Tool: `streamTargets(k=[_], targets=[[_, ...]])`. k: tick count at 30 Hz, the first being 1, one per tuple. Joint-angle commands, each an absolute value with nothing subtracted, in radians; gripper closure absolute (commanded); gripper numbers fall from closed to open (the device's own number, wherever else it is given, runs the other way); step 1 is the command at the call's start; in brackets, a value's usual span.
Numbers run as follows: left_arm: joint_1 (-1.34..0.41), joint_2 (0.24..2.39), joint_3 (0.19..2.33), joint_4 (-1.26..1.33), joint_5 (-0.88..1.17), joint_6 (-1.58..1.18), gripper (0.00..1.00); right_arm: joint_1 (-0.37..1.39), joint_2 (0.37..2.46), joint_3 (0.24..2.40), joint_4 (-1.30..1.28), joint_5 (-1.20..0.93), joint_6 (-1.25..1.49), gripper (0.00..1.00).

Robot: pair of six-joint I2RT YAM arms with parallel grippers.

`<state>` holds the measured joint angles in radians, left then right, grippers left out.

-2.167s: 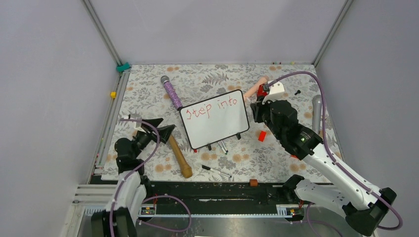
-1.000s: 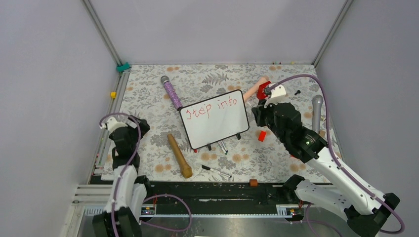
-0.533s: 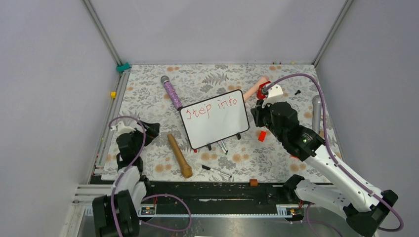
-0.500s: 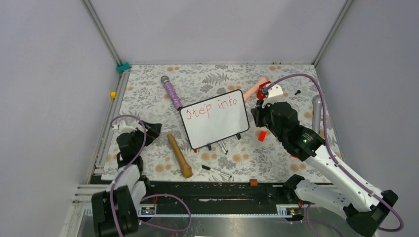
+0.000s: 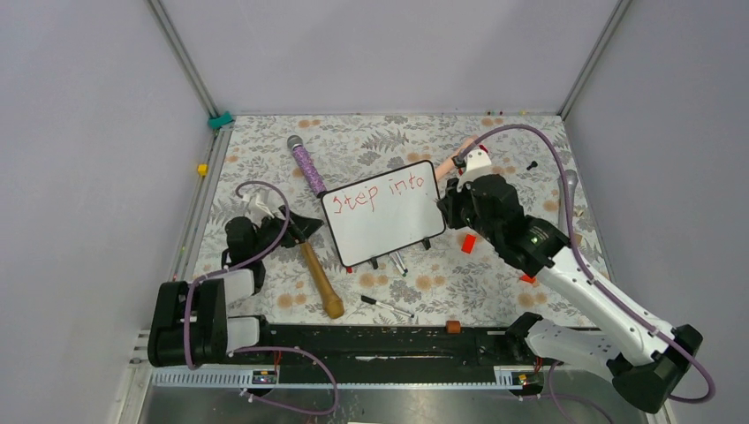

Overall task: Write a sentence on the whiteboard
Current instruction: Adjust the whiteboard on the whiteboard stand.

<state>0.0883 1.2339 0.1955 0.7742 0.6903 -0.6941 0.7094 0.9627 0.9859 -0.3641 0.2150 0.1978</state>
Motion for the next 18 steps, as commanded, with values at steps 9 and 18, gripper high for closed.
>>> streamTargets(k=[9, 18], targets=[[0.036, 1.541, 0.238, 1.384, 0.944, -0.857, 0.25, 0.729, 1.078, 1.09, -0.409, 0.101, 0.277, 1.0], [0.062, 1.573, 0.245, 1.436, 0.974, -0.911, 0.4, 0.774, 1.103, 1.101, -0.402, 0.102, 0.277, 1.0]])
